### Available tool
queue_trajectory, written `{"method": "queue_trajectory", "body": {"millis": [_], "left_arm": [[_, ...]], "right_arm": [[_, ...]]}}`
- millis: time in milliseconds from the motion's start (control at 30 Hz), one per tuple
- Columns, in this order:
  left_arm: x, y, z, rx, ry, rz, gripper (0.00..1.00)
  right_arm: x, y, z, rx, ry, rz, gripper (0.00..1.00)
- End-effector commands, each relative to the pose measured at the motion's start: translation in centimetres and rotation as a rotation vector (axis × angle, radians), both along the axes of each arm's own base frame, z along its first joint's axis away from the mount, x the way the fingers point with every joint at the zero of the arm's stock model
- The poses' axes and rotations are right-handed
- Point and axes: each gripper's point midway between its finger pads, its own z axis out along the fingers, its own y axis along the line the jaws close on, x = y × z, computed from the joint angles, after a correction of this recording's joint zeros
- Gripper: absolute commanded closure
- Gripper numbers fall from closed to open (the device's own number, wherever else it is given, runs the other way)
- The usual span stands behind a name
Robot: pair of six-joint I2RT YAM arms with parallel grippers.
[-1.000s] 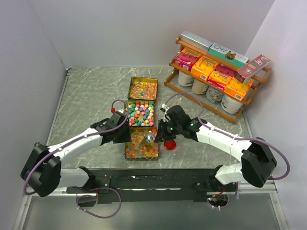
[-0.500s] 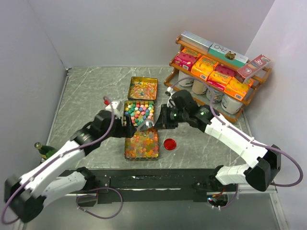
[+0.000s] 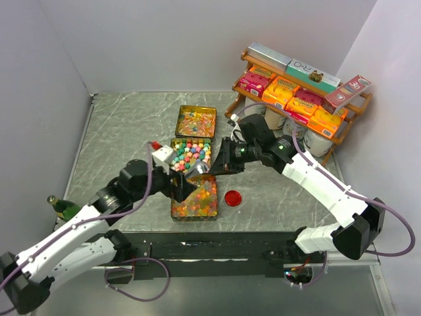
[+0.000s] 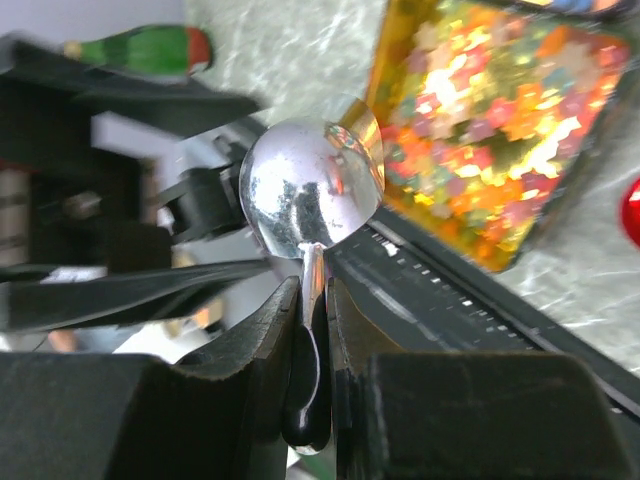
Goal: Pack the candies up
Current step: Adjust the spatula.
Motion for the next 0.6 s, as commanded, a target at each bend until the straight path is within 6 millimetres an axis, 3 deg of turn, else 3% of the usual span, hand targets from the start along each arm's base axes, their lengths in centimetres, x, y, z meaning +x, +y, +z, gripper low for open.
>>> {"method": "queue_trajectory", "body": {"millis": [0,67,167,200,400,467,567], "left_arm": [[0.5,-1.8,2.2,0.029,-0.133,-0.079,0.01],[0.9,-2.3,2.2,0.053,-0.144,-0.075,0.03],[1.8,-2.6,2.3,0.092,-0.165,-0.042,0.13],[2.2,-2.5,2.4,0.104,-0.175,-0.017,0.28],[2.0,-2.7,3.7,0.089,-0.208,-0.026,0.73],[1.2,-2.9,3.6,0.085,-0.2,-0.063,0.99],[-0.2,-3.4,3.0,0.087,-0.163,-0.145,0.99]], "right_arm": [[-1.6,1.0,3.8,0.127,0.024,0.051,1.0],[-1.8,1.0,3.8,0.138,0.044,0.052,1.0],[-2.6,1.1,3.8,0.159,0.077,0.074,1.0],[-2.8,1.1,3.7,0.158,0.081,0.078,1.0],[-3.2,0.8,2.6,0.146,0.113,0.073,1.0],[-3.0,0.7,2.4,0.139,0.105,0.068,1.0],[-2.5,0.7,2.2,0.13,0.064,0.065,0.98]]}}
